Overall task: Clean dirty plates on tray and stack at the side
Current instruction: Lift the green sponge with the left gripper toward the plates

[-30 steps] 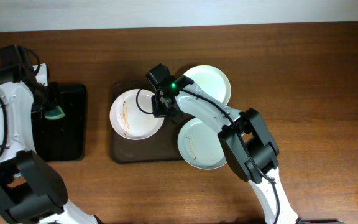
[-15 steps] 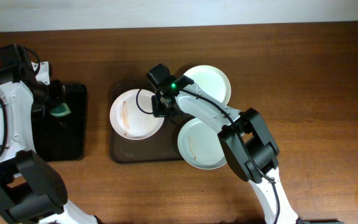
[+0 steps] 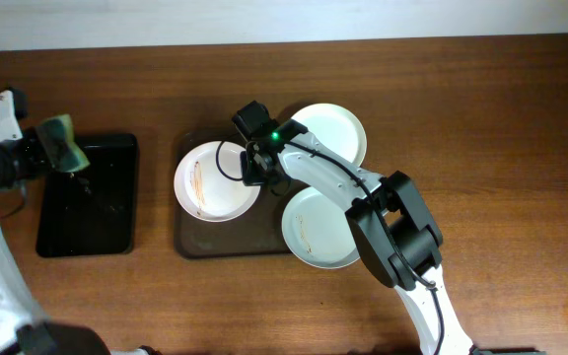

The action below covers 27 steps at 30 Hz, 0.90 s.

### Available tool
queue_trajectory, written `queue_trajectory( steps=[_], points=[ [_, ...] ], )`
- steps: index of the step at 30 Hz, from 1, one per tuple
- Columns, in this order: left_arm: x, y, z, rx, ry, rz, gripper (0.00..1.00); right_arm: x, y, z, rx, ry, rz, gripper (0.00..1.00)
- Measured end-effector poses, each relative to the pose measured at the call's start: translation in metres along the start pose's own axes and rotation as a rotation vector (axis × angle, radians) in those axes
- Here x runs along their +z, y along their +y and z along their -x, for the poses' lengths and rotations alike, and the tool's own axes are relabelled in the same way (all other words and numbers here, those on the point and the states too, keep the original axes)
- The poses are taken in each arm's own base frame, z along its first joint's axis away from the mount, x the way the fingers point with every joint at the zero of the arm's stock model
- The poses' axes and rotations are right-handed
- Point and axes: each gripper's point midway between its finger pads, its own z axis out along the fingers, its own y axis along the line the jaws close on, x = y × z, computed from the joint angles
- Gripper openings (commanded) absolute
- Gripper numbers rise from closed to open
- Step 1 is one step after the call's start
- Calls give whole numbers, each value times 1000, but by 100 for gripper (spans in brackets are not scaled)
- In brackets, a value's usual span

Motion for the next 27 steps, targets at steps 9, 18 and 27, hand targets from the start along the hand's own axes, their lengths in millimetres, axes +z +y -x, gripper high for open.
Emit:
queue_trajectory(
  steps=[9, 18, 27],
  points=[
    [-48, -7, 12, 77, -128, 119, 1, 0, 0, 0, 0, -1, 0, 4],
    [-48, -7, 12, 77, -128, 122, 1, 0, 0, 0, 0, -1, 1, 4],
    [-48, -7, 13, 79, -132, 123, 1, 0, 0, 0, 0, -1, 1, 4]
  ],
)
